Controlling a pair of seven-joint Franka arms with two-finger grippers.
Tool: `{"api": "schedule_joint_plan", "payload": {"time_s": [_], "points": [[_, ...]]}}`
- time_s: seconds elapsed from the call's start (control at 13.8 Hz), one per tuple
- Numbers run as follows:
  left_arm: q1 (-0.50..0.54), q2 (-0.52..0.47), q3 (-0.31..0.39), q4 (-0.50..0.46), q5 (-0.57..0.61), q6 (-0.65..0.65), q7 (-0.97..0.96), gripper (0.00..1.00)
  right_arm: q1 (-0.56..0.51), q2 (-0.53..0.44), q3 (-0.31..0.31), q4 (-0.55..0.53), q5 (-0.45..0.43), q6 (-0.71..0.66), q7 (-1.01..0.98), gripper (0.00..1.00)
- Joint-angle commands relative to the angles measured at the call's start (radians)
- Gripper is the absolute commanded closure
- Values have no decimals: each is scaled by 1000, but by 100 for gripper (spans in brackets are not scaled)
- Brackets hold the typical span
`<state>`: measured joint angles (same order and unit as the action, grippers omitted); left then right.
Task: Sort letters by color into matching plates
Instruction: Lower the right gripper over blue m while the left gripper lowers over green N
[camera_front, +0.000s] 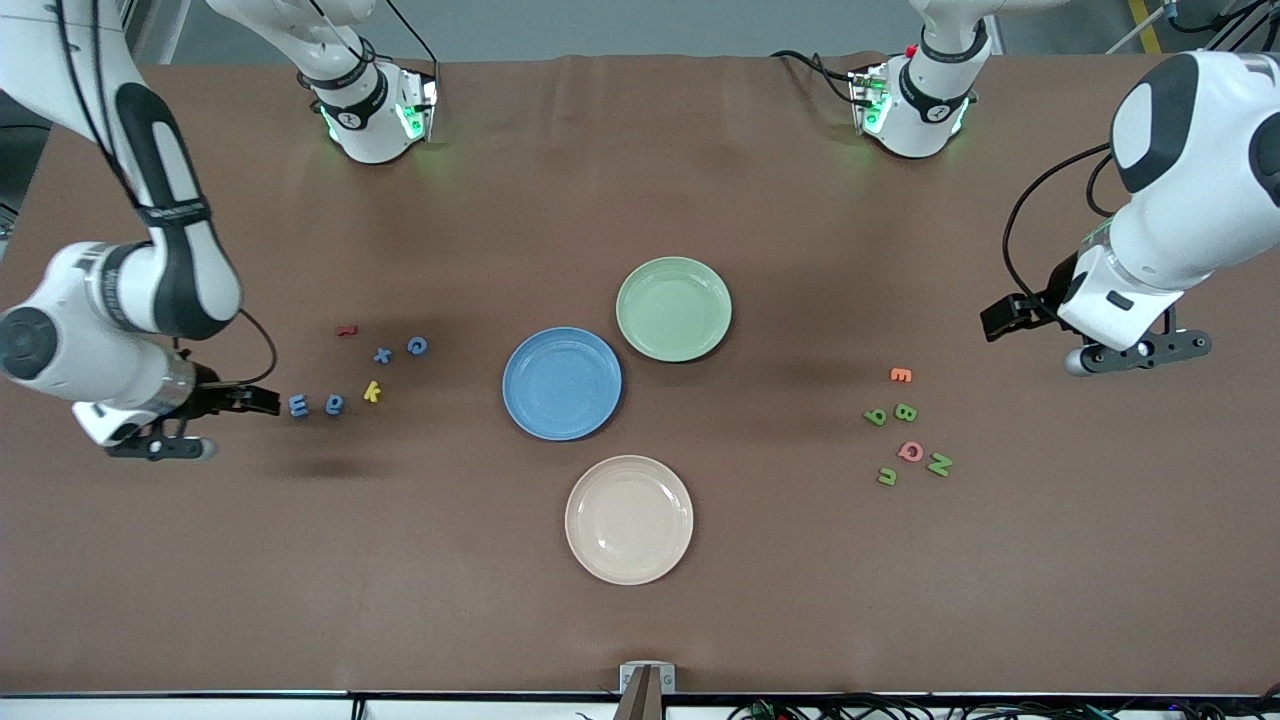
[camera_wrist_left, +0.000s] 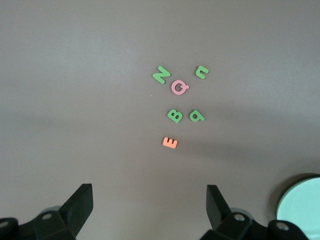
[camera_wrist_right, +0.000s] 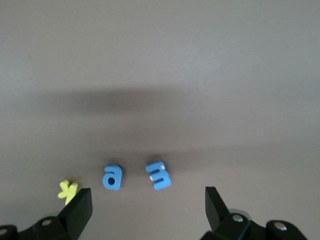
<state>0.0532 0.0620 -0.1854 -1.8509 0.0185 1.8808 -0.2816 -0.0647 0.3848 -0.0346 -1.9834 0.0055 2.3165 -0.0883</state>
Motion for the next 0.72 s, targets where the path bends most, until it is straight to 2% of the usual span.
{"api": "schedule_joint_plan", "payload": {"time_s": [0.0,0.29,0.51,0.65], "points": [[2,13,-2,-40,18,72,-39,0,5,-15,-1,-115,-2,131,-19,0],[0,68,-2,-42,20,113,-123,0,-21,28,-1,-124,-6,178,-73,0],[4,99,-2,-62,18,162,-162,0,-33,52,-1,-124,-6,185,-100,10],[5,123,1,-88,20,211,-204,0,-30,66,-1,-124,-6,190,-110,13]]}}
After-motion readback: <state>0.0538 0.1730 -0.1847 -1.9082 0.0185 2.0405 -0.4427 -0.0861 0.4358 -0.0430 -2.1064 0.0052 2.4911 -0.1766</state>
